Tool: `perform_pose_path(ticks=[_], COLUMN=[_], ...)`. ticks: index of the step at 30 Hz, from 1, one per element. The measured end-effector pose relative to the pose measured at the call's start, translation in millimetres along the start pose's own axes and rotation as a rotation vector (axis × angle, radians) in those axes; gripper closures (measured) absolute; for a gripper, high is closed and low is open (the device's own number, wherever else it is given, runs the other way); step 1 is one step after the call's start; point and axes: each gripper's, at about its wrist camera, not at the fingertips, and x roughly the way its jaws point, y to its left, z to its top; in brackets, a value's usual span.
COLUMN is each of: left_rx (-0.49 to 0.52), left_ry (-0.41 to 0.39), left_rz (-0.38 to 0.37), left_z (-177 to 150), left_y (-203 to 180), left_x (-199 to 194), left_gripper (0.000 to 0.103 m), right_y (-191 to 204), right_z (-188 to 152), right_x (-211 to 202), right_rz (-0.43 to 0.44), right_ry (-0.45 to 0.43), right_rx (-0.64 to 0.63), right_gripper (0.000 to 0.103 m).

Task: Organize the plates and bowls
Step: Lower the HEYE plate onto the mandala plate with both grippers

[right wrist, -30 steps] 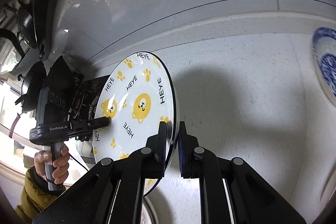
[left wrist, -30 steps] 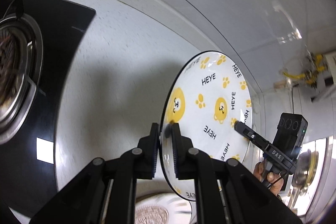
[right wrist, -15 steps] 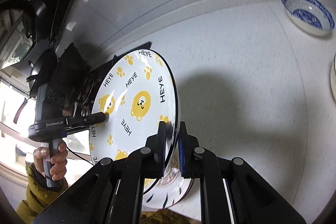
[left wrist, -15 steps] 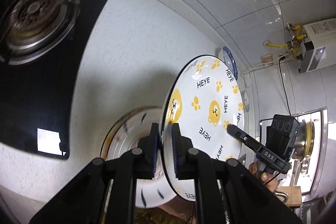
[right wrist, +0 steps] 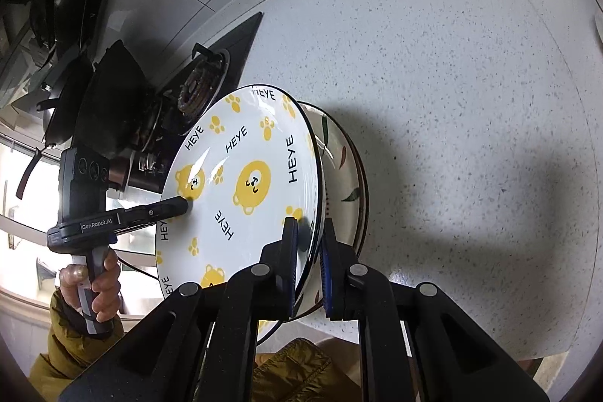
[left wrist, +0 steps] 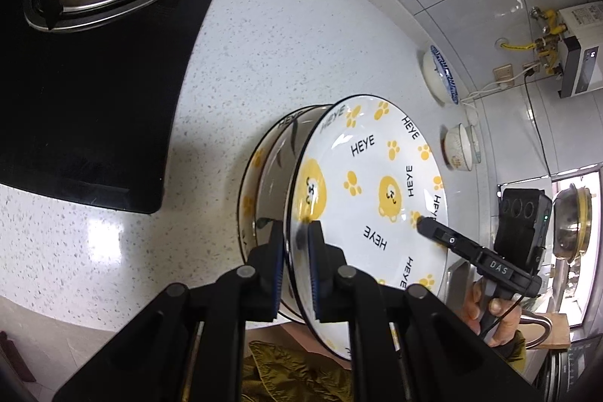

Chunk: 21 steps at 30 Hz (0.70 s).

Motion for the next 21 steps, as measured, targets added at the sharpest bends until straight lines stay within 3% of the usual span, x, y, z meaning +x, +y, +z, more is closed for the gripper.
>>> perform_pose_path(ticks=[21], left_rx=[0.027], left_ry=[-0.010], left_rz=[0.038], left_z=[13], left_y=[-5], left_x=[18], left_gripper=[0.093], right_y=[2], right_z=[-4], right_x=[5], right_rz=[-0.010], right_ry=[0.042], right_rx=[-0.003], right_gripper=[0.092])
